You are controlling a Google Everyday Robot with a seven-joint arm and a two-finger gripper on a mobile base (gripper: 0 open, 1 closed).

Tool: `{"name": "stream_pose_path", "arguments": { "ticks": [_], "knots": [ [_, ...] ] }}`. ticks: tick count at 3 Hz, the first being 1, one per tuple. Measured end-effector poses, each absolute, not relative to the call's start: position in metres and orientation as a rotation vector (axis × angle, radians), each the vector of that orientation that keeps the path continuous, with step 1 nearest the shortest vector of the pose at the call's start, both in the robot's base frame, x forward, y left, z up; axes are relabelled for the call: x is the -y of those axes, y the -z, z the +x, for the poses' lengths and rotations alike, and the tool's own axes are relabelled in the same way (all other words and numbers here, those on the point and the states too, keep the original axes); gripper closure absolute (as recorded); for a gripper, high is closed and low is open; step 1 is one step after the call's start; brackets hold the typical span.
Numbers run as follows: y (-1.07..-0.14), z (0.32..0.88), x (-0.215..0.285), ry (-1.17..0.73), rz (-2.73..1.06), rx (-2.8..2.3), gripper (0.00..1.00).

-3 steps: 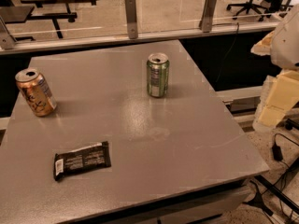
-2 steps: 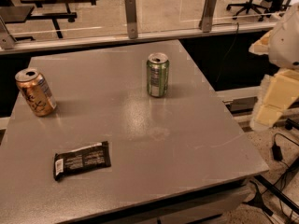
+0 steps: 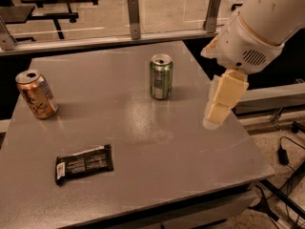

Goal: Pick rxbar chocolate

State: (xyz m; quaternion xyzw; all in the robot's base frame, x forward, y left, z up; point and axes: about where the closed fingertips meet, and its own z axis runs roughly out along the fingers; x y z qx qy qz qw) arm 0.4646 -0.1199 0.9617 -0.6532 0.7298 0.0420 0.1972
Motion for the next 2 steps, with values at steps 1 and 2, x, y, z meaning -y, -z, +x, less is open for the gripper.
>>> {"name": "stream_pose_path", "arguments": {
  "ticks": [1, 2],
  "knots": [
    [-0.951, 0.462, 0.067, -0.205, -1.908, -1.947, 0.0],
    [-0.94, 0.454, 0.023, -0.236, -1.986, -1.867, 0.0]
  ]
}}
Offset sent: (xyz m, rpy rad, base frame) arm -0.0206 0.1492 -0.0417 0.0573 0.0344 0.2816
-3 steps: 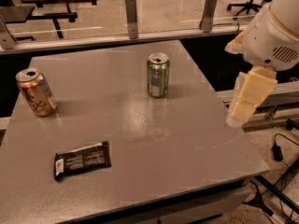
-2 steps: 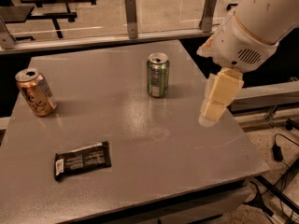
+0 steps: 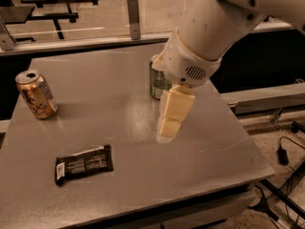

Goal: Pick rxbar chocolate

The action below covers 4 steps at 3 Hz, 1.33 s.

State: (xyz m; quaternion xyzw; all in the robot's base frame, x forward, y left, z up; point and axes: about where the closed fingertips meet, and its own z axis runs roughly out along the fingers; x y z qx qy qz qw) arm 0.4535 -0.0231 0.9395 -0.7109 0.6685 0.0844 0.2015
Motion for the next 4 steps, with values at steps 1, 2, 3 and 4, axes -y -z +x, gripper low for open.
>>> {"name": "stream_pose_path", "arguments": {
  "ticks": [1, 2, 3, 4],
  "knots": [
    [-0.927, 0.447, -0.011, -0.241, -2.056, -1.809, 0.0],
    [-0.91, 0.441, -0.044, -0.251, -2.138, -1.761, 0.0],
    [-0.893, 0.438, -0.065, -0.262, -2.202, -1.74, 0.0],
    [-0.877, 0.438, -0.082, -0.26, -2.26, -1.722, 0.0]
  ]
}}
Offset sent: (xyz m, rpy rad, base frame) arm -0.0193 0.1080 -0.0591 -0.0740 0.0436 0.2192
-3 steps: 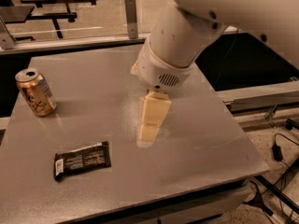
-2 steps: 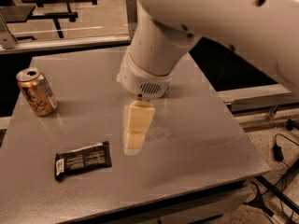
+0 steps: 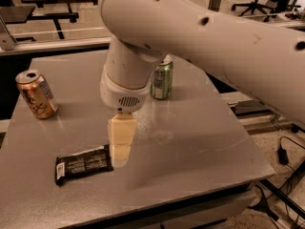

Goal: Pick rxbar chocolate

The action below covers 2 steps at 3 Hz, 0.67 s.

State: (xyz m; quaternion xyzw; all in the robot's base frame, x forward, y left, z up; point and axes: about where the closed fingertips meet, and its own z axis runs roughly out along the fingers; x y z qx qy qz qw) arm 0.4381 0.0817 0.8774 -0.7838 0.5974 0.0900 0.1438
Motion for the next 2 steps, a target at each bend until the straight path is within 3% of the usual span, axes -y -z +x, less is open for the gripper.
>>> {"name": "stream_pose_path", "arguments": {
  "ticks": [2],
  "knots": [
    [-0.853, 0.436, -0.104, -0.22, -2.336, -1.705, 0.0]
  ]
}}
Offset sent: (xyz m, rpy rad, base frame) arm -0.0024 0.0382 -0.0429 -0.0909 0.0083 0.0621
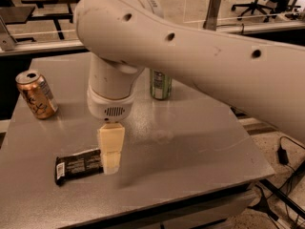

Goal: Pick rxbar chocolate

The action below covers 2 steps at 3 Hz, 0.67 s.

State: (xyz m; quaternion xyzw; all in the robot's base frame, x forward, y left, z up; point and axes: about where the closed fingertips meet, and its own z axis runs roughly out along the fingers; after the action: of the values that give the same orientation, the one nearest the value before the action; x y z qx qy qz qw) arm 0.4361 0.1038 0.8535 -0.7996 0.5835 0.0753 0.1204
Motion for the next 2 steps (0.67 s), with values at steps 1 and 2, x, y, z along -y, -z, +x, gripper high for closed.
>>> {"name": "stream_pose_path", "arguments": {
  "ticks": [1, 2],
  "knots": [
    [-0.8434, 0.4241, -0.1187, -0.209, -2.377, -1.683, 0.0],
    [-0.8372, 0.4168, -0.1274, -0.203, -2.403, -1.669, 0.0]
  ]
}}
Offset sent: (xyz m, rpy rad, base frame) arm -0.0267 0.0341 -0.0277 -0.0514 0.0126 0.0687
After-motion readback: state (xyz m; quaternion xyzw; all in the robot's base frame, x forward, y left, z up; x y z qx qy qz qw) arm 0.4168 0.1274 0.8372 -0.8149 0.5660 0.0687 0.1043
